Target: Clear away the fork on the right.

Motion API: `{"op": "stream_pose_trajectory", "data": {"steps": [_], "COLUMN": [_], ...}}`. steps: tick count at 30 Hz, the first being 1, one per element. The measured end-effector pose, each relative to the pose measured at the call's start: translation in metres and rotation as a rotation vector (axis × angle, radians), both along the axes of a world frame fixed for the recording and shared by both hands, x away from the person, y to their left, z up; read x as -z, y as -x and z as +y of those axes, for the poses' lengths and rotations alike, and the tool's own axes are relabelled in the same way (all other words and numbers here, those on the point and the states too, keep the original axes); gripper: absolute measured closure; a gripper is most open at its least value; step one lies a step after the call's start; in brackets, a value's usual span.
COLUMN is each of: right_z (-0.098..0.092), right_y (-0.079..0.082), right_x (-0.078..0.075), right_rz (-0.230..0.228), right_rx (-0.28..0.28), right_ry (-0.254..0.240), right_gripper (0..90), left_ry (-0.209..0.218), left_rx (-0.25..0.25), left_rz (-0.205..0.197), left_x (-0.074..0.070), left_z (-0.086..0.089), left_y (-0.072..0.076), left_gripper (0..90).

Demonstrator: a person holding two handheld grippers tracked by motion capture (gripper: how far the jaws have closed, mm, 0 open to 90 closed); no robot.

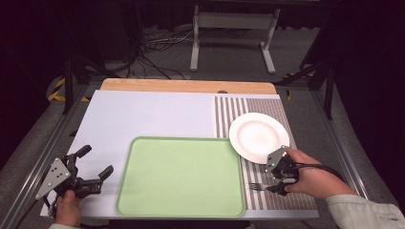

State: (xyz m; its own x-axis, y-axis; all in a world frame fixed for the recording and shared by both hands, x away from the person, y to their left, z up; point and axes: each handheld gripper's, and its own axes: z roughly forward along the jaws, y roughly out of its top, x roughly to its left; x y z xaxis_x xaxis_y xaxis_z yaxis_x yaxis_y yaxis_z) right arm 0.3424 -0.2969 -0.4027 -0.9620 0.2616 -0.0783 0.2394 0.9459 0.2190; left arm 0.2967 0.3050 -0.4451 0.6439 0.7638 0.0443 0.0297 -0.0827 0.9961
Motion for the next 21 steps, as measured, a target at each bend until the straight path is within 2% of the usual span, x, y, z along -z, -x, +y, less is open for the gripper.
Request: {"op": "stream_pose_trajectory", "data": {"steps": [8, 9, 11, 15, 18, 21], "right_z": [0.003, 0.003, 0.005, 0.006, 0.007, 0.009], "right_y": [-0.003, -0.003, -0.004, -0.005, -0.004, -0.005], "right_x": [0.006, 0.006, 0.007, 0.009, 0.011, 0.011], "right_rz": [0.049, 0.049, 0.064, 0.082, 0.104, 0.090], "right_rx": [-0.093, -0.093, -0.117, -0.156, -0.178, -0.216], "right_ry": [0.099, 0.099, 0.145, 0.193, 0.234, 0.266], "right_gripper": [59.1, 59.1, 63.9, 68.2, 78.0, 83.3], "left_ry": [0.004, 0.004, -0.002, 0.000, 0.003, 0.003], "left_rx": [0.001, 0.001, 0.002, 0.002, 0.002, 0.002], "left_rz": [0.003, 0.003, 0.002, 0.001, 0.002, 0.002], "left_x": [0.000, 0.000, 0.000, 0.000, 0.001, 0.001], "left_z": [0.000, 0.000, 0.000, 0.000, -0.001, -0.001], "left_y": [0.000, 0.000, 0.000, 0.000, 0.000, 0.000], "left_gripper": [0.4, 0.4, 0.4, 0.4, 0.4, 0.4]}}
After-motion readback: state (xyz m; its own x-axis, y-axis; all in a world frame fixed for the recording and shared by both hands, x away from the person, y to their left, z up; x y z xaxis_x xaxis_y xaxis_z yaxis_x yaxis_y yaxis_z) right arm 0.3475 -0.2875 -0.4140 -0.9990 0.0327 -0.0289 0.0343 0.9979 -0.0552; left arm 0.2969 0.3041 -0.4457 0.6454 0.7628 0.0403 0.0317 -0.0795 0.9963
